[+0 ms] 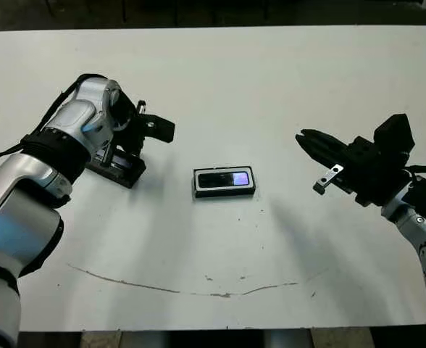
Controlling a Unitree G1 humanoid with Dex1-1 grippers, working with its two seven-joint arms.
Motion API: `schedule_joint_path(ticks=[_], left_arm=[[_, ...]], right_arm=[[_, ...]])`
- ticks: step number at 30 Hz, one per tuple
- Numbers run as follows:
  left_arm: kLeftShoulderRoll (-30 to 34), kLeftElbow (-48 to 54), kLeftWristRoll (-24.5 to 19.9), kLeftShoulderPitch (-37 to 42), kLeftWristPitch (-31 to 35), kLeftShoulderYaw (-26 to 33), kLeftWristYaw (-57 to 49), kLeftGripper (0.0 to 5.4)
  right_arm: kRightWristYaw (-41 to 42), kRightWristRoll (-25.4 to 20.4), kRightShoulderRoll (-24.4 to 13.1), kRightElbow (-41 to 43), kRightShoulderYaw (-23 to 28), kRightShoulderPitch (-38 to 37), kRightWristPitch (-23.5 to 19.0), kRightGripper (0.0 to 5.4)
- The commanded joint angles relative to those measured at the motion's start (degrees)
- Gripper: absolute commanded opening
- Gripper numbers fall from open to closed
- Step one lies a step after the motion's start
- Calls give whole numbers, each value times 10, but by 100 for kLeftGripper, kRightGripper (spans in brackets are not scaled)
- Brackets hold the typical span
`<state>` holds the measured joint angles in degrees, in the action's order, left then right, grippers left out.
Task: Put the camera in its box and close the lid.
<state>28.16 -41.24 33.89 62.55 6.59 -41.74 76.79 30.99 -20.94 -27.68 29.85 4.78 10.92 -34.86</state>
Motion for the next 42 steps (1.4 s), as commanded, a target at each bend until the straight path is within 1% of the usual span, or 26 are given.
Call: schedule_joint_path(ticks=[1,6,9,11,15,18,21,25,27,29,32,34,36,38,40,42], left_arm=[[7,-3,-1,-55,-30,-18,38,0],[32,37,3,-66,-33,-21,90,0],[54,77,-5,-79,-62,-22,122,0],[68,109,-6,-91,-54,-19,143,0],[115,184,-35,-109,-24,-49,157,0],[147,221,-63,-116,-1,-75,157,0],[173,249,-78,-118,13,-97,157,0],[204,281,-106,-128,1,-110,157,0],[210,298,-117,-130,13,-115,157,0],[213,323,-135,-132,37,-105,157,0],[219,400,-175,-163,77,-10,145,0],[222,465,-214,-194,127,70,109,0],[221,519,-244,-224,177,135,73,0],[206,586,-282,-275,232,222,10,0],[186,648,-315,-332,274,303,-57,0],[139,717,-358,-395,332,391,-128,0]], right_arm=[[-1,-2,-9,3,-3,-16,-7,1],[-2,-1,-12,6,0,-19,-6,1],[-2,1,-13,5,-2,-17,-6,1],[-1,-3,-12,1,-2,-15,-10,1],[-3,0,-16,-1,-4,-12,-13,1],[1,0,-18,-6,-5,-12,-8,1],[3,0,-21,-10,-6,-11,-4,1],[5,0,-25,-11,-5,-10,-4,1],[6,0,-25,-14,-6,-10,0,1],[9,0,-24,-18,-6,-9,2,1],[13,-2,-21,-24,-7,-8,6,1],[12,-3,-20,-25,-8,-7,5,1],[11,-3,-20,-25,-10,-6,4,1],[8,-2,-19,-24,-13,-6,4,1],[8,-1,-18,-24,-15,-7,5,1],[7,-3,-15,-26,-15,-8,5,1]])
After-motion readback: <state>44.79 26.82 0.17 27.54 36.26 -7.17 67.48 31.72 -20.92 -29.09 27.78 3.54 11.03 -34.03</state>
